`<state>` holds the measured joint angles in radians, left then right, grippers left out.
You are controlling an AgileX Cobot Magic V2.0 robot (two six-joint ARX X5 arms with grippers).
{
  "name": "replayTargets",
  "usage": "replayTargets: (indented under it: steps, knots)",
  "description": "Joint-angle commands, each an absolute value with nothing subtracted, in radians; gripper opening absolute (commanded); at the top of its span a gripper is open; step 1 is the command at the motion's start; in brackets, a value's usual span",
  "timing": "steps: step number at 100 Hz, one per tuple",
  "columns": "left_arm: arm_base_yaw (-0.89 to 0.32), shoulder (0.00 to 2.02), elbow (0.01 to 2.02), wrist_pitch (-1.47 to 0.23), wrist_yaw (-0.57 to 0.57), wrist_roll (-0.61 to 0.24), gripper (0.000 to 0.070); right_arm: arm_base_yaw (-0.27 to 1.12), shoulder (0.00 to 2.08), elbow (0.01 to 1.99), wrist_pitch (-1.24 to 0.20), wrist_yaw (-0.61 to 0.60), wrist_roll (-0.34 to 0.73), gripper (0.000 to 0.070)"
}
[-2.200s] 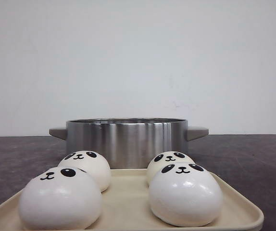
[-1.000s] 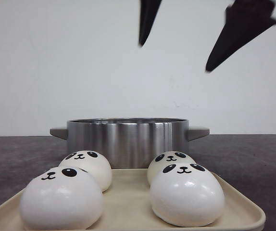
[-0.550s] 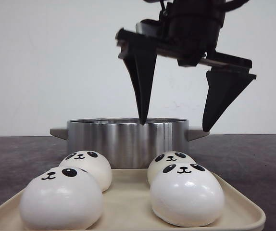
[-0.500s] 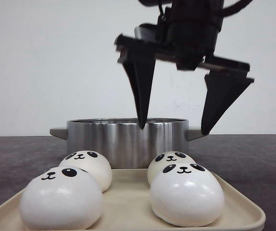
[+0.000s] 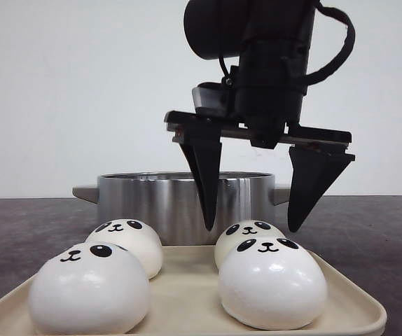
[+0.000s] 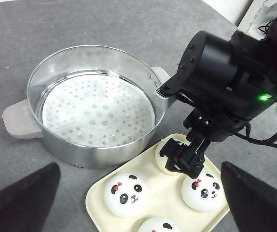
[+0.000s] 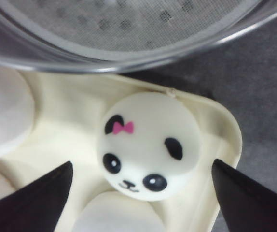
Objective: Steam buns
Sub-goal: 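Lower right gripper onto the farther panda bun nearest it and grasp, then lift the panda bun with right gripper toward the steamer pot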
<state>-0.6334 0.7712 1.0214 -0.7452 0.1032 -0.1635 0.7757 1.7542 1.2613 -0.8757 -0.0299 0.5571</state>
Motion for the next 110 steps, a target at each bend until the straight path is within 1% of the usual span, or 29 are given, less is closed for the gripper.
replayTargets:
  steps: [1, 14, 21, 25, 29, 38, 49, 60, 76, 96, 110]
  knots:
    - [-0.642, 0.776, 1.035, -0.739, 0.101, -0.147, 0.0700, 0.782, 1.791, 1.275, -0.868, -0.029, 0.554, 0.0541]
    - [-0.642, 0.776, 1.035, -0.740, 0.101, -0.147, 0.0700, 0.782, 1.813, 1.275, -0.862, -0.027, 0.554, 0.0535]
    - [-0.642, 0.776, 1.035, -0.740, 0.101, -0.147, 0.0700, 0.782, 1.824, 1.275, -0.856, -0.027, 0.557, 0.0509]
    - [-0.642, 0.776, 1.035, -0.740, 0.101, -0.147, 0.0700, 0.780, 1.828, 1.275, -0.856, -0.026, 0.558, 0.0480]
    - [-0.642, 0.776, 1.035, -0.740, 0.101, -0.147, 0.0700, 0.780, 1.837, 1.275, -0.853, -0.027, 0.558, 0.0431]
    - [-0.642, 0.776, 1.035, -0.741, 0.101, -0.147, 0.0700, 0.778, 1.845, 1.275, -0.854, -0.029, 0.558, 0.0351]
    - [-0.642, 0.776, 1.035, -0.741, 0.101, -0.147, 0.0700, 0.778, 1.858, 1.275, -0.863, -0.041, 0.558, 0.0212]
    - [-0.642, 0.776, 1.035, -0.742, 0.101, -0.148, 0.0700, 0.783, 1.863, 1.275, -0.860, -0.047, 0.557, 0.0000]
    - [-0.642, 0.776, 1.035, -0.745, 0.101, -0.148, 0.0700, 0.791, 1.834, 1.276, -0.839, -0.052, 0.552, 0.0003]
    - [-0.642, 0.777, 1.035, -0.748, 0.101, -0.147, 0.0700, 0.814, 1.705, 1.294, -0.839, -0.058, 0.539, 0.0003]
    - [-0.642, 0.776, 1.035, -0.748, 0.101, -0.147, 0.0700, 0.839, 1.582, 1.334, -0.883, -0.132, 0.539, 0.0003]
